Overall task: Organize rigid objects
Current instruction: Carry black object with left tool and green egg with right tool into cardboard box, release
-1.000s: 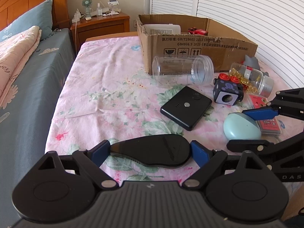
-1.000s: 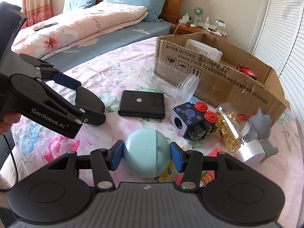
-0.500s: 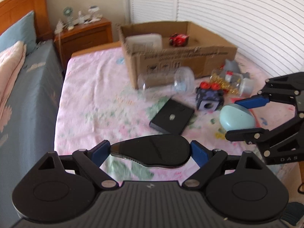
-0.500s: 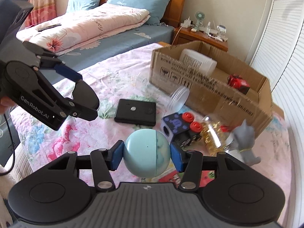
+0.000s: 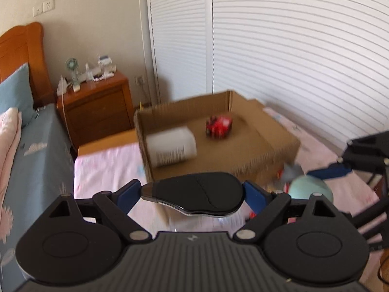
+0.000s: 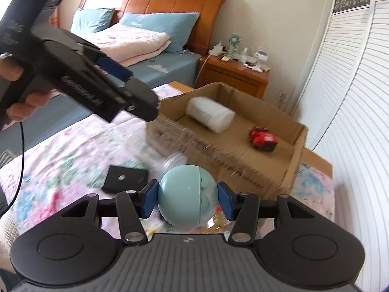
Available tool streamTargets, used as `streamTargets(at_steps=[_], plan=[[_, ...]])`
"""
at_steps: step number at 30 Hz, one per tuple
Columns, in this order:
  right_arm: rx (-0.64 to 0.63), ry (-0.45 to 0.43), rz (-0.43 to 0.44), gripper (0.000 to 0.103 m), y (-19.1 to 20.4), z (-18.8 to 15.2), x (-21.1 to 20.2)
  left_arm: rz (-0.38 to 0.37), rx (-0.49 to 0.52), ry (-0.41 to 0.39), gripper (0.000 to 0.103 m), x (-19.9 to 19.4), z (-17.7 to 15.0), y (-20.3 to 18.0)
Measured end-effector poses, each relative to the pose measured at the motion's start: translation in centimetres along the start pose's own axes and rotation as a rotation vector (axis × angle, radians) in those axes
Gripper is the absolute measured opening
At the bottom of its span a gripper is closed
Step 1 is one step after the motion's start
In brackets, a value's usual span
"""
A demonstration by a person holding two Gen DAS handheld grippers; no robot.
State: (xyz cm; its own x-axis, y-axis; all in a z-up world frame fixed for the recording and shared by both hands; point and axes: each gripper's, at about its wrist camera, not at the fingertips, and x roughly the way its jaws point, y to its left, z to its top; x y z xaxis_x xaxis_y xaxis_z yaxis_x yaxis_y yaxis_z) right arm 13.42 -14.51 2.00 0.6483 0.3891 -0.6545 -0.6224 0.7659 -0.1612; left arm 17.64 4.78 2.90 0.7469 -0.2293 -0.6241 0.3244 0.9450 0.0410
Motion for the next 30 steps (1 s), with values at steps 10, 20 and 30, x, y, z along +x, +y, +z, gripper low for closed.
streamTargets(at_steps=[10,20,30], plan=[[0.026,-0.004,-0.019,0.058,-3.8,3.4,0.6,-0.001,0.027,0.085,0.09,6.2,3.0,0.7],[0.028,0.014,-0.043,0.058,-4.8,4.5,1.8,0.016,0.004,0.109,0.095,6.7,1.5,1.4],[0.095,0.047,-0.057,0.058,-6.4,5.8,4.2,0.003,-0.012,0.098,0.097,1.9,-3.2,-0.2]])
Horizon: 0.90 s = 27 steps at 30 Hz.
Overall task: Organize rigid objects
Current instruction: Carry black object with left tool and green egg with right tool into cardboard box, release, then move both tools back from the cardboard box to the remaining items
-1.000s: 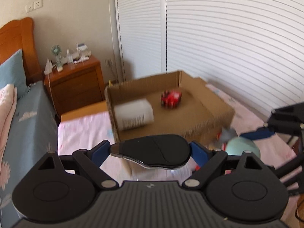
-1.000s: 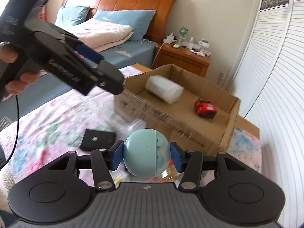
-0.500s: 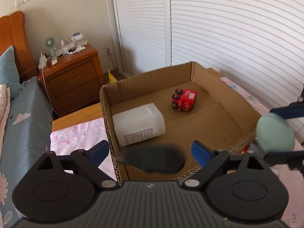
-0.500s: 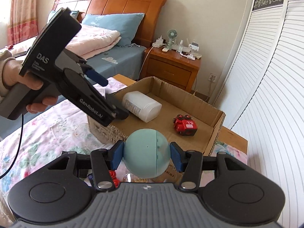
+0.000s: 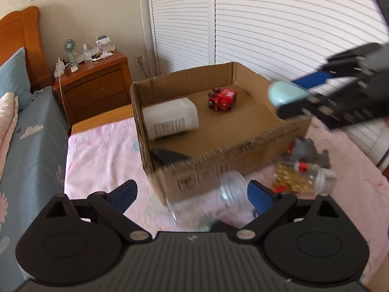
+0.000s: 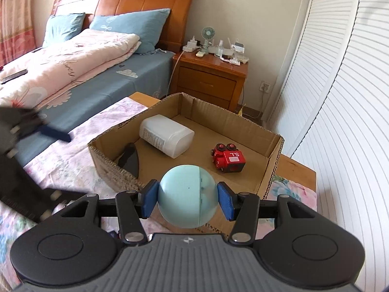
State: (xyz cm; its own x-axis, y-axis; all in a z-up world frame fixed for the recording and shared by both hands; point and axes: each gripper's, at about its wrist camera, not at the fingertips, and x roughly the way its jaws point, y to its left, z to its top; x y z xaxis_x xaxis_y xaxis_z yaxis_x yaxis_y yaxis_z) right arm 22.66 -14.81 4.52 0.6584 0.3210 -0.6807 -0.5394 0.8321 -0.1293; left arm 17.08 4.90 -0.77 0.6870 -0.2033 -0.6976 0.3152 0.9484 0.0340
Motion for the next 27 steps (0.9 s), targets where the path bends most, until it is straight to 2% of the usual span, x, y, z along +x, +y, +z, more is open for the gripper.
streamTargets(at_steps=[9,11,12,13,16,20,27], plan=[[0.09,0.019,-0.038,0.059,-1.2,2.1,3.6,-0.02,-0.058,-0.006,0.097,-1.9,-1.8,-0.1],[0.119,0.009,-0.054,0.075,-1.4,2.5,3.9,-0.006,-0.057,-0.004,0.097,-2.2,-2.0,-0.2],[0.135,0.0,-0.063,0.089,-1.4,2.6,3.8,0.002,-0.055,-0.006,0.097,-2.4,-2.0,-0.2],[0.151,-0.013,-0.066,0.097,-1.4,2.6,3.4,0.009,-0.054,-0.007,0.097,-2.5,-2.1,-0.2],[0.171,-0.039,-0.055,0.102,-0.9,2.0,1.7,0.025,-0.06,-0.008,0.097,-2.9,-2.4,-0.3],[0.171,-0.033,-0.096,0.103,0.1,0.4,-1.1,0.039,-0.065,-0.004,0.097,-3.2,-2.9,-0.7],[0.219,-0.029,-0.133,0.103,1.7,-5.0,-5.8,0.067,-0.064,0.017,0.097,-3.8,-4.4,-2.0]])
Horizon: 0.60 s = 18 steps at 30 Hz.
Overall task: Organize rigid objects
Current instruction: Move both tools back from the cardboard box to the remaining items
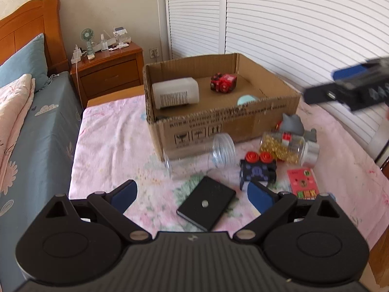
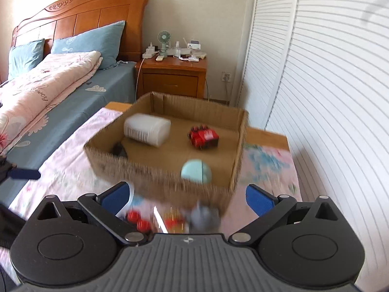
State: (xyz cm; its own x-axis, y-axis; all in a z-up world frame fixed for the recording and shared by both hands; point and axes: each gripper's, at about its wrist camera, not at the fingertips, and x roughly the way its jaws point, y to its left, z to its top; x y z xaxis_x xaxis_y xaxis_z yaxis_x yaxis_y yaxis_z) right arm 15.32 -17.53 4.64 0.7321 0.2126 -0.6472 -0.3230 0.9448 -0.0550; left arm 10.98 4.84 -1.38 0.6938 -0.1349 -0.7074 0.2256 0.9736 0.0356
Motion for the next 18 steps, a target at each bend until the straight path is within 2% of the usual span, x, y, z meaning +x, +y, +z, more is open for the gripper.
streamTargets(at_steps=[8,18], plan=[[0.019,0.045,0.0,0.103,-0.2,-4.5,-1.7,0.03,0.027,-0.002,0.097,-1.5,-1.3,-1.2],[0.04,0.176,0.06,0.103,1.2,-8.4,1.0,0.063,0.046,0.005,0.097,-0.3,-2.2,-1.5]])
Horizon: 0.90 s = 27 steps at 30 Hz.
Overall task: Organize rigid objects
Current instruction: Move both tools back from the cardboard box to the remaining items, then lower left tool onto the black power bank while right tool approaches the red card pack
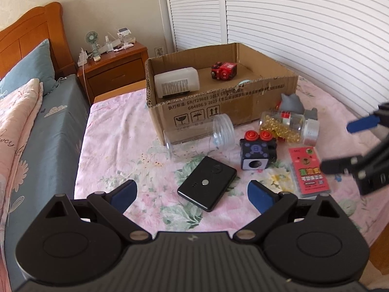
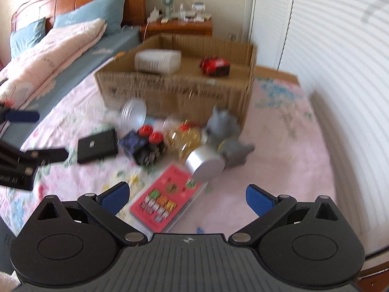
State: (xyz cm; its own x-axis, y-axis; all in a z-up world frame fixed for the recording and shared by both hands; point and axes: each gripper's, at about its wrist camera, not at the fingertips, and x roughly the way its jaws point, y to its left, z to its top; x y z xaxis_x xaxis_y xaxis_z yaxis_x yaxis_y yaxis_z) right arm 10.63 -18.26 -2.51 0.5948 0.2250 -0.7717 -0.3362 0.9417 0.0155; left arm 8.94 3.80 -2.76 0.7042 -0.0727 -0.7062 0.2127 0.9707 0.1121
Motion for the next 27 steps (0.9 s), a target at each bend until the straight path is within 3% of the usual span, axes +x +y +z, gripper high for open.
streamTargets(at_steps=[15,21,27], plan=[[0.034,0.03,0.013,0.103,2.1,-1.9,3.0,-0.012,-0.021,0.057,0.097,3.9,-1.8,0.5],[0.028,0.025,-0.041,0.103,2.5,-1.7,4.1,-0.006,-0.022,0.074,0.098,5.4,-1.9,0.4],[0.013,0.013,-0.065,0.103,1.4,-2.8,3.5,-0.021,-0.087,0.074,0.098,5.7,-2.0,1.5]])
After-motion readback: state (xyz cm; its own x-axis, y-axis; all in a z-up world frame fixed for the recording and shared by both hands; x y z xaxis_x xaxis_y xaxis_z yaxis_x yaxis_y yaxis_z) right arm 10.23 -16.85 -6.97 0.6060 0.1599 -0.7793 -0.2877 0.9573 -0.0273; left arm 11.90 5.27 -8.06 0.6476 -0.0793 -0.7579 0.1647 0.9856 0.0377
